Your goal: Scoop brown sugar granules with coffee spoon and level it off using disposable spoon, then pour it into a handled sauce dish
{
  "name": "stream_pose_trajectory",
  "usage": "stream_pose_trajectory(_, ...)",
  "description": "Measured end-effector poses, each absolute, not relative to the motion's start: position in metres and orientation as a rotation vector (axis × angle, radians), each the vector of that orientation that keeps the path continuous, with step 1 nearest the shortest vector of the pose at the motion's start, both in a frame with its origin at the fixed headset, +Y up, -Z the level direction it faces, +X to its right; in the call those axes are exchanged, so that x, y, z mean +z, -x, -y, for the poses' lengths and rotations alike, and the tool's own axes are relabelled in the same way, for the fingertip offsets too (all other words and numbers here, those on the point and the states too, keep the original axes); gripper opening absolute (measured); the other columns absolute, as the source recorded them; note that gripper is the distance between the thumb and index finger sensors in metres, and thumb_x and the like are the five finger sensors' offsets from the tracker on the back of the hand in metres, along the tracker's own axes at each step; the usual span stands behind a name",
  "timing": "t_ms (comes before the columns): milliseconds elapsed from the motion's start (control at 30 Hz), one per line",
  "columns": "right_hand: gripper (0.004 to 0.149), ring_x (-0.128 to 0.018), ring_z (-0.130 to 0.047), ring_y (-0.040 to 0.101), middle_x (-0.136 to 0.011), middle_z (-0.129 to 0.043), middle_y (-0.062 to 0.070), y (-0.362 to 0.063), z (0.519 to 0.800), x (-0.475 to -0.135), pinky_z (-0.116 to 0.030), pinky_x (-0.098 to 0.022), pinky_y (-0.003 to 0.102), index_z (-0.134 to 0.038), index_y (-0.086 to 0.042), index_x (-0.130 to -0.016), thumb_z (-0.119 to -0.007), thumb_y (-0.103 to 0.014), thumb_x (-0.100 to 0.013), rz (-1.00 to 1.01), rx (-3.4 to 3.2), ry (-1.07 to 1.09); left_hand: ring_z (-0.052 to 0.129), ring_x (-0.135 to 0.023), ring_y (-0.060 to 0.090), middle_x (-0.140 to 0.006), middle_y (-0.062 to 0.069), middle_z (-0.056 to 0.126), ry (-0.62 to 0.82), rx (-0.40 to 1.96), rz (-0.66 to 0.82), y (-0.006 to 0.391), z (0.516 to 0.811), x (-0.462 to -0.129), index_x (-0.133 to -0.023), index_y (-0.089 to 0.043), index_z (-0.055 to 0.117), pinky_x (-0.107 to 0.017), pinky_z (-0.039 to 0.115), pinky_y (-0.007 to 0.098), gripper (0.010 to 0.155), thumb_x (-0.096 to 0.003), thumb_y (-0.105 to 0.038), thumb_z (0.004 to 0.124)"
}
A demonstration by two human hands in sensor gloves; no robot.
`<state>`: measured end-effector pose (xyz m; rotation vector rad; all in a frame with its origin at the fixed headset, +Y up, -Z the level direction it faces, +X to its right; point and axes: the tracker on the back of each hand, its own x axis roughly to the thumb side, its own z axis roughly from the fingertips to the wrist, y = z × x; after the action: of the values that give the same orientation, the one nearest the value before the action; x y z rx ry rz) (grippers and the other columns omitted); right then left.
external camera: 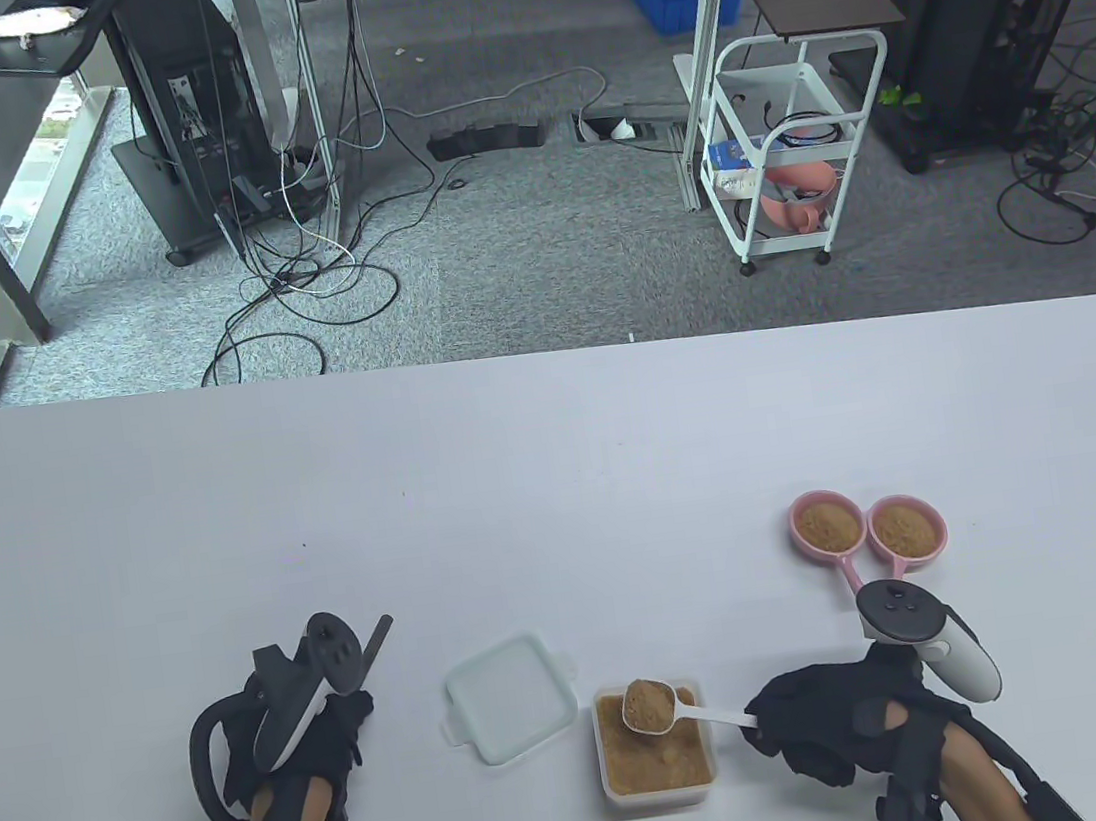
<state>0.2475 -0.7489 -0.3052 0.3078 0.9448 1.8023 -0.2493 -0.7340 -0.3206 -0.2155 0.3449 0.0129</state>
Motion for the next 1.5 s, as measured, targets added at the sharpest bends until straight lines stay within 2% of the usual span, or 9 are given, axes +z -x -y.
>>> stream_pose_trajectory(500,0.043,-0.018,-0.095,0.024,-0.041,-0.099,-0.001,-0.247,0.75,-0.305,-0.079,-0.038,0.05,-0.09,-0.01,-0.081,-0.078,-0.037,-0.049,-0.959,1.805,-0.311,0.099,-0.072,0.015,-0.071,-0.015,0.098,0.214,-0.026,-0.279,0.241,0.733,-0.321,-0.074,-0.04,0.094,-0.072,0.074,0.046,0.041,-0.0388,-0.06,0.088)
stream_pose_trajectory(700,0.043,-0.017,-0.095,0.023,-0.041,-0.099,-0.001,-0.247,0.75,-0.305,-0.079,-0.037,0.05,-0.09,-0.01,-0.081,-0.078,-0.037,-0.049,-0.965,1.799,-0.311,0.102,-0.069,0.013,-0.069,-0.016,0.099,0.131,0.042,-0.205,0.229,0.715,-0.316,-0.074,-0.041,0.093,-0.07,0.076,0.045,0.041,-0.0387,-0.06,0.086)
stream_pose_trajectory(867,0.043,-0.017,-0.095,0.023,-0.041,-0.099,0.0,-0.247,0.75,-0.305,-0.079,-0.037,0.05,-0.09,-0.01,-0.081,-0.078,-0.037,-0.049,-0.967,1.796,-0.307,0.1,-0.071,0.014,-0.071,-0.016,0.097,-0.029,0.142,-0.061,0.201,0.687,-0.3,-0.075,-0.041,0.092,-0.072,0.075,0.045,0.04,-0.0391,-0.059,0.085)
stream_pose_trajectory(1000,0.043,-0.017,-0.095,0.023,-0.04,-0.099,0.0,-0.247,0.75,-0.305,-0.079,-0.037,0.05,-0.09,-0.01,-0.081,-0.078,-0.036,-0.05,-0.972,1.789,-0.308,0.1,-0.071,0.013,-0.071,-0.016,0.097,-0.107,0.206,0.119,0.16,0.67,-0.278,-0.075,-0.041,0.091,-0.072,0.074,0.045,0.04,-0.0392,-0.059,0.085)
stream_pose_trajectory(1267,0.043,-0.016,-0.095,0.024,-0.04,-0.099,0.0,-0.246,0.75,-0.304,-0.079,-0.037,0.05,-0.09,-0.009,-0.081,-0.079,-0.036,-0.05,-0.985,1.774,-0.309,0.1,-0.071,0.013,-0.071,-0.017,0.097,-0.112,0.171,0.451,0.082,0.67,-0.236,-0.074,-0.041,0.091,-0.073,0.074,0.045,0.04,-0.0391,-0.059,0.084)
stream_pose_trajectory(1500,0.043,-0.016,-0.095,0.024,-0.04,-0.099,0.0,-0.245,0.75,-0.304,-0.079,-0.036,0.05,-0.09,-0.008,-0.081,-0.079,-0.036,-0.05,-0.992,1.754,-0.314,0.099,-0.072,0.013,-0.071,-0.017,0.097,-0.033,0.101,0.533,0.063,0.684,-0.23,-0.074,-0.041,0.091,-0.073,0.074,0.045,0.04,-0.0391,-0.059,0.085)
